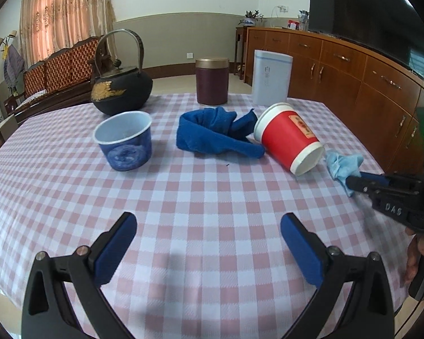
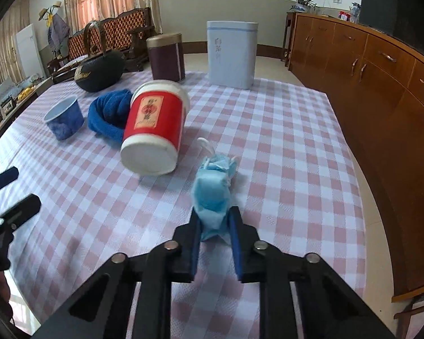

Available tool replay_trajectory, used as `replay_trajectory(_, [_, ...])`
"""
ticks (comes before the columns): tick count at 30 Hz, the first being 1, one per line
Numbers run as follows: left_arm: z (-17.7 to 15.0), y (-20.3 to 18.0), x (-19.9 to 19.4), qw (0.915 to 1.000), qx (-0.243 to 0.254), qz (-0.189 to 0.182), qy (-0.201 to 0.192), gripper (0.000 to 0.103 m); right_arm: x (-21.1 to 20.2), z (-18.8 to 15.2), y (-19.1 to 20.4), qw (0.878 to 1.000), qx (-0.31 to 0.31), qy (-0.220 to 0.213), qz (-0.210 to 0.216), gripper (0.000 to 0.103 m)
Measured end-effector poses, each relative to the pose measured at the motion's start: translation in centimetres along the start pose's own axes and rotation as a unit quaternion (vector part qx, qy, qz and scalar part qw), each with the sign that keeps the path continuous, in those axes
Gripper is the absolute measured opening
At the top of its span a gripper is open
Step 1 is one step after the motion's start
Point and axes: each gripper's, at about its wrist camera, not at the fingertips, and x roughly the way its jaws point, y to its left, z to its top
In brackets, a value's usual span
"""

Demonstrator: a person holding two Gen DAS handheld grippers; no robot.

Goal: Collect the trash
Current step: 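Grasp the light blue face mask with the right tool while the left tool approaches the blue towel, then grasp the blue towel with the left tool while the right tool holds the mask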

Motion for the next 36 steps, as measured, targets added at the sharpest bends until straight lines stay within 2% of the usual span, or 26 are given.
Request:
replay_trajectory(5, [2.0, 0.0, 2.1, 0.9999, -0.014, -0.008, 0.005, 0.099, 0.5, 1.7, -0.8, 1.000, 0.001, -0.011, -0.002, 0.017])
replay_trajectory(12, [4.8, -0.9, 5.3, 1.0000, 0.002, 0.002, 0.004, 0.096, 2.5, 3.8, -1.9, 1.000, 0.004, -0.013, -0.003, 0.017])
replay_trajectory(21, [6.6, -1.7, 9.3, 0.9989, 0.019, 0.020, 0.037, 0.095, 4.2, 4.7, -2.9, 1.000, 0.013, -0.009, 0.006, 0.017])
replay_trajectory(24, [7.0, -1.4, 10.3, 0.9981, 0.017, 0.023, 0.055, 0.084, 4.4, 4.7, -3.1, 1.000, 0.013, -0.007, 0.009, 0.017])
replay_trajectory(26, [7.0, -1.2, 11.2, 0.9967, 0.013, 0.017, 0.079, 0.067, 4.4, 4.7, -3.2, 1.000, 0.013, -0.006, 0.010, 0.016])
replay_trajectory(27, [7.1, -0.9, 11.1, 0.9970, 0.004, 0.008, 0.077, 0.061, 4.4, 4.7, -3.2, 1.000, 0.013, -0.005, 0.011, 0.016])
replay_trajectory(28, [7.2, -1.0, 11.2, 0.9970, 0.007, 0.004, 0.077, 0.052, 4.3, 4.7, -3.2, 1.000, 0.013, -0.005, 0.011, 0.016])
replay_trajectory(29, [7.2, -1.1, 11.1, 0.9970, 0.011, 0.001, 0.076, 0.034, 4.3, 4.7, -3.2, 1.000, 0.013, -0.005, 0.013, 0.015])
replay_trajectory(30, [7.2, -1.3, 11.0, 0.9971, 0.013, -0.003, 0.076, 0.021, 4.2, 4.7, -3.2, 1.000, 0.014, -0.005, 0.014, 0.014])
replay_trajectory(31, [7.2, -1.5, 10.9, 0.9970, 0.016, -0.007, 0.075, 0.013, 4.1, 4.7, -3.2, 1.000, 0.014, -0.006, 0.015, 0.013])
replay_trajectory(33, [7.1, -1.6, 10.7, 0.9974, 0.016, -0.015, 0.068, 0.010, 3.9, 4.7, -3.1, 1.000, 0.013, -0.005, 0.018, 0.012])
replay_trajectory(36, [7.2, -0.9, 8.9, 0.9992, 0.002, -0.028, 0.028, 0.009, 3.3, 4.5, -2.9, 1.000, 0.008, -0.010, 0.021, 0.011])
